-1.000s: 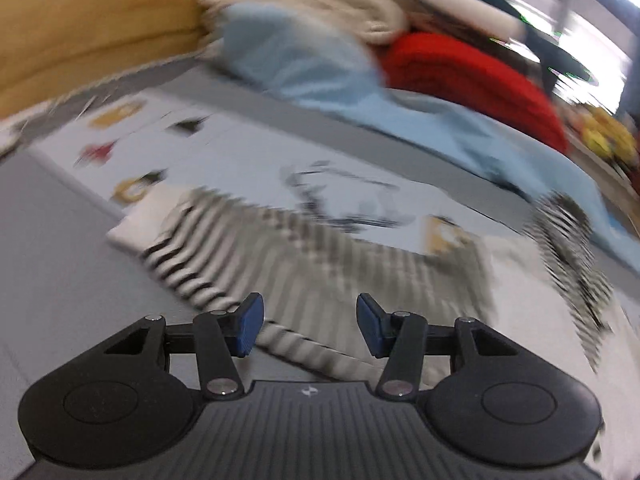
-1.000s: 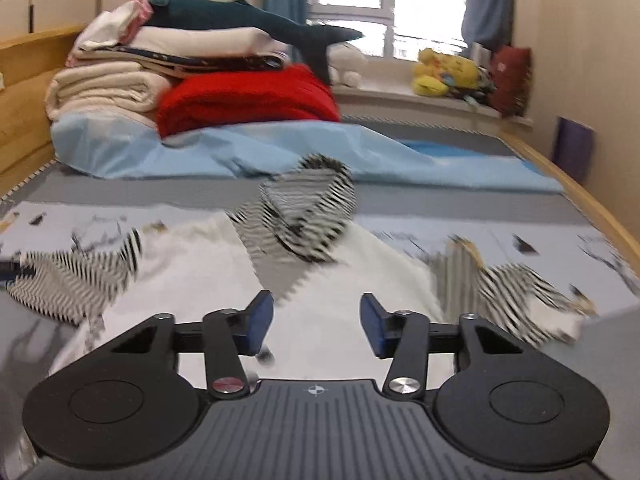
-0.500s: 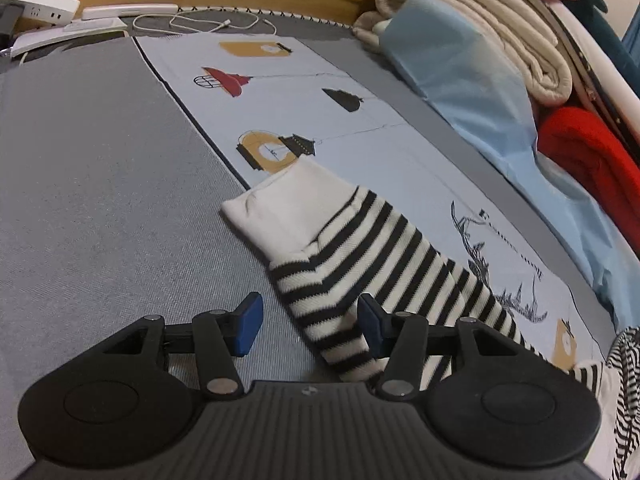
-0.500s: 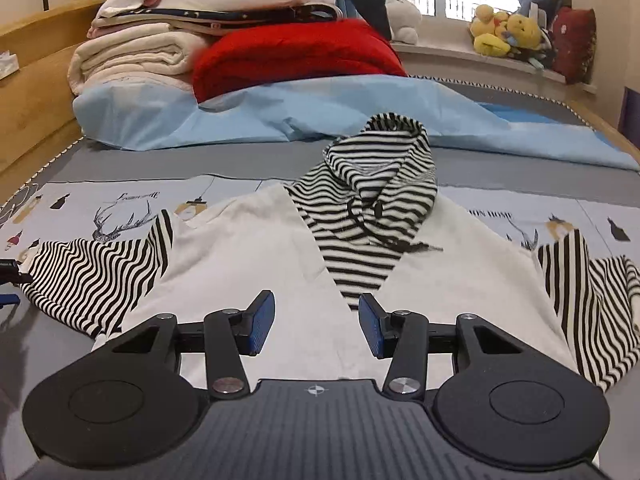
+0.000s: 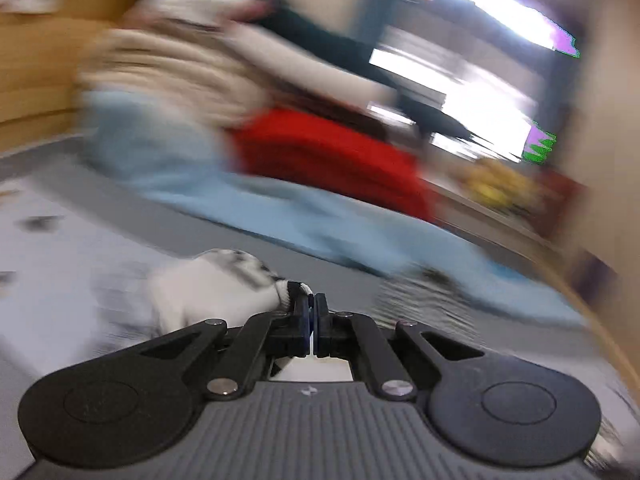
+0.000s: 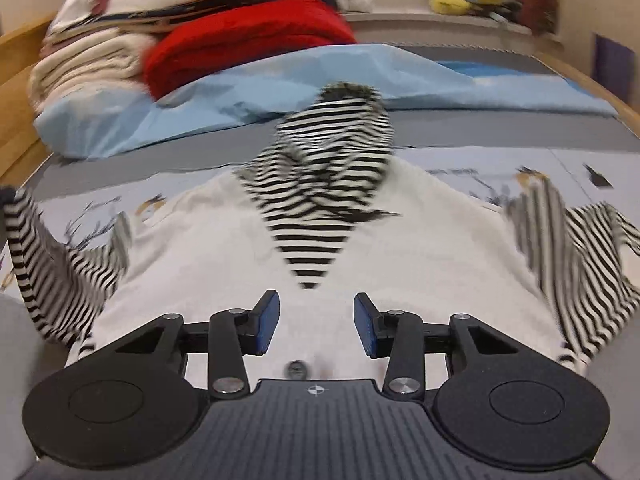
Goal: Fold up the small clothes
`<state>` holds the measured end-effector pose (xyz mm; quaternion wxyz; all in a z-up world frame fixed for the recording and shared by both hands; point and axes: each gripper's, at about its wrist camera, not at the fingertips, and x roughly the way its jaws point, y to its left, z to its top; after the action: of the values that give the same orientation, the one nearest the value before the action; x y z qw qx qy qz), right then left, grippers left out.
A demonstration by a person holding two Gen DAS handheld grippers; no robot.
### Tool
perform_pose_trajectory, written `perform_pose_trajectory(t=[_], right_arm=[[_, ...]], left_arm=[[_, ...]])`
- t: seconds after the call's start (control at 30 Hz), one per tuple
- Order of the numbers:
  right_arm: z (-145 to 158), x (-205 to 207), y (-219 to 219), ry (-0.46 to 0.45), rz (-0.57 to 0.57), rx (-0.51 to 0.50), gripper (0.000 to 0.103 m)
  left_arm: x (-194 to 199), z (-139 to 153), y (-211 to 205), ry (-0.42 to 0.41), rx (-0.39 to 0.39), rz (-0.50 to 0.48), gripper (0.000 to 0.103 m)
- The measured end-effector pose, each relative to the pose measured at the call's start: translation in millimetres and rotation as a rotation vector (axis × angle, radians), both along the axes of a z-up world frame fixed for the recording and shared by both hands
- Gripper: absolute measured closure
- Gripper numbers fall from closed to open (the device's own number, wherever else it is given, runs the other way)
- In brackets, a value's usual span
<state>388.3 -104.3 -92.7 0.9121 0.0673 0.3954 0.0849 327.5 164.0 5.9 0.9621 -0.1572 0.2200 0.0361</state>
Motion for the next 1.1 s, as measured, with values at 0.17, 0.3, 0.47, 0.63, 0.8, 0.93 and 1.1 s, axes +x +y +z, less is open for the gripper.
perform_pose_trajectory(t=[0.17, 0.3, 0.47, 0.63, 0.8, 0.93, 1.1], right_arm=[[-3.7, 8.5, -45.5, 0.043, -0.175, 0.031, 0.060], [-7.1, 14.0, -78.4, 0.098, -0.281, 0.062, 0.059], [-15.2, 21.0, -100.5, 0.167, -0.335, 0.188, 0.059], [-35.7, 24.3, -100.0, 0.202, -0.346, 0.245, 0.058], [-63.8, 39.0, -100.9, 0.261, -0.363, 0.317, 0.058], [-75.6, 54.6, -98.2, 0.264, -0.378, 0.315, 0.058], [-94.8, 65.2, -97.3, 0.300, -0.402, 0.316, 0.058]], left_arm=[[13.4, -25.9, -128.6, 0.183, -0.029, -0.363, 0.085], [8.5, -14.9, -125.7, 0.200, -0.072, -0.292, 0.074], [12.2, 9.8, -60.5, 0.260, -0.106, 0.004, 0.074], [8.1, -20.6, 1.9, 0.364, -0.099, 0.196, 0.074], [27.4, -27.0, 35.1, 0.387, -0.077, 0.290, 0.074], [34.6, -31.2, 38.2, 0.381, -0.048, 0.296, 0.074], [31.1, -36.0, 43.7, 0.392, -0.060, 0.314, 0.074]])
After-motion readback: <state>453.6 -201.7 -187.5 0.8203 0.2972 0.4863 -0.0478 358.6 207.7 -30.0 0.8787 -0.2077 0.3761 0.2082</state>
